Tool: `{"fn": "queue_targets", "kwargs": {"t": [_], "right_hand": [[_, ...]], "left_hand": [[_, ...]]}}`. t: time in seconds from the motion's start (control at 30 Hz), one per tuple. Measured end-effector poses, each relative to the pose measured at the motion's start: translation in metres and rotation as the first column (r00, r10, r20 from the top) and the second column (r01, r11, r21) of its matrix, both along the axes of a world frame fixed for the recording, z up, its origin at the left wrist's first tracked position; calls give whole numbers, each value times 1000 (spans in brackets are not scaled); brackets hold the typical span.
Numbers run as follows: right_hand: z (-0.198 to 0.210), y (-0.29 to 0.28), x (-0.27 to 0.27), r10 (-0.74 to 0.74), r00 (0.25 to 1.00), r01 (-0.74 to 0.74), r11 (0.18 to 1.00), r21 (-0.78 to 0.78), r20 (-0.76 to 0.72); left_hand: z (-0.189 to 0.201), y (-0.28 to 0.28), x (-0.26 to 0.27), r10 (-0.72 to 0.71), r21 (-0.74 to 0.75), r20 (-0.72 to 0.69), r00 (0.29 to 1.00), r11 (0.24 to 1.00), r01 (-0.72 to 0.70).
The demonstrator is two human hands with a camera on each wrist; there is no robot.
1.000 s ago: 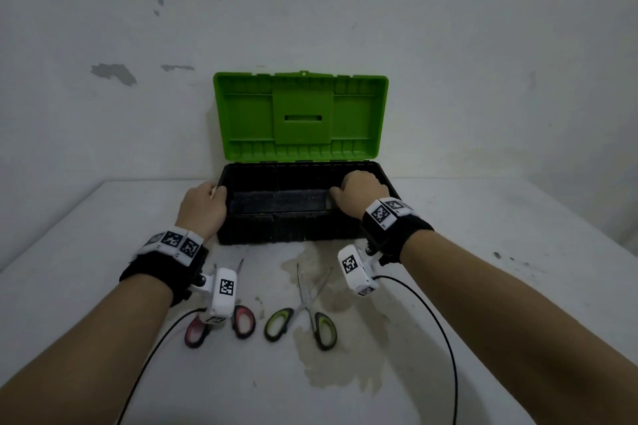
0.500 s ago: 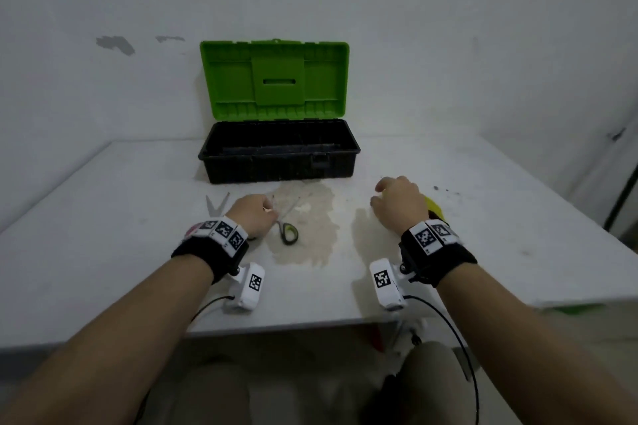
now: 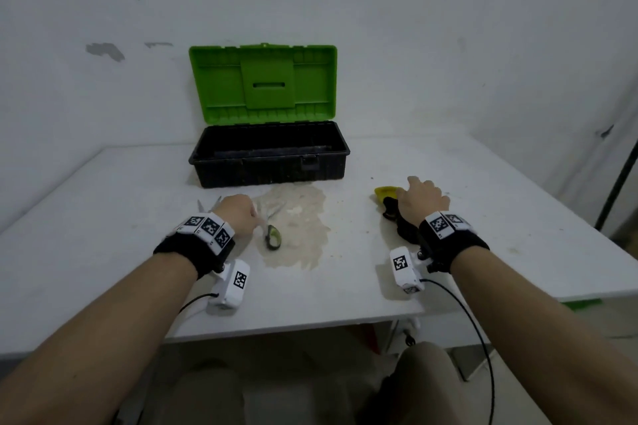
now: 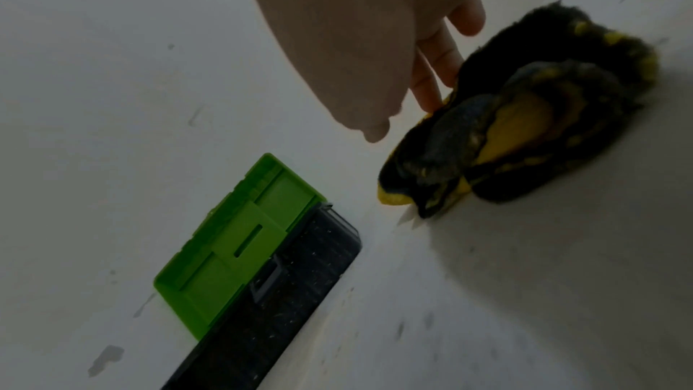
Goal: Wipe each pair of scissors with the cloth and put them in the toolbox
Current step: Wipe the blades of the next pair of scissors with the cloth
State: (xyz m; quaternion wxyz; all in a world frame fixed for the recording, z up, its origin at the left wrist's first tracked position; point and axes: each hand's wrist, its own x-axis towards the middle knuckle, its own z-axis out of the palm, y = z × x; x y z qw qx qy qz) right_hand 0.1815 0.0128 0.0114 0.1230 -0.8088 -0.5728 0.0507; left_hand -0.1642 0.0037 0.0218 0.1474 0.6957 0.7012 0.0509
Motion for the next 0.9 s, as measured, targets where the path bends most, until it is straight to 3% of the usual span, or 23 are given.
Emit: {"fn": "queue_targets", "kwargs": {"t": [0.07, 0.13, 0.23, 0.3, 0.37, 0.5, 0.7, 0.8, 0.9], "right_hand": [[7, 9, 8, 30, 999, -34, 993, -114, -37], [13, 15, 12, 84, 996, -80, 983, -166, 19], [23, 10, 8, 139, 989, -139, 990, -20, 49], [27, 3, 0, 181, 968, -163, 980, 117, -172], [31, -6, -11, 241, 914, -179, 962, 207, -326], [34, -26, -32, 358, 812, -236, 924, 301, -461], [26, -46, -49, 378, 518, -272, 923, 272, -767], [20, -48, -49, 430, 486, -362, 892, 272, -761], [17, -49, -51, 536, 524, -427, 838, 340, -661]], "left_hand": [[11, -6, -4, 26, -3, 126, 992, 1000, -26], [17, -14, -6, 55, -44, 324, 944, 998, -43], [13, -24, -2, 76, -40, 627, 775, 997, -66], [7, -32, 6, 60, -38, 764, 642, 998, -49], [0, -35, 16, 30, -27, 819, 573, 1000, -13], [-6, -34, 32, -57, 42, 815, 576, 998, 38], [-5, -31, 42, -162, 112, 765, 623, 987, 119], [-9, -30, 42, -179, 125, 721, 670, 984, 128], [-13, -28, 45, -160, 131, 708, 688, 987, 95]]}}
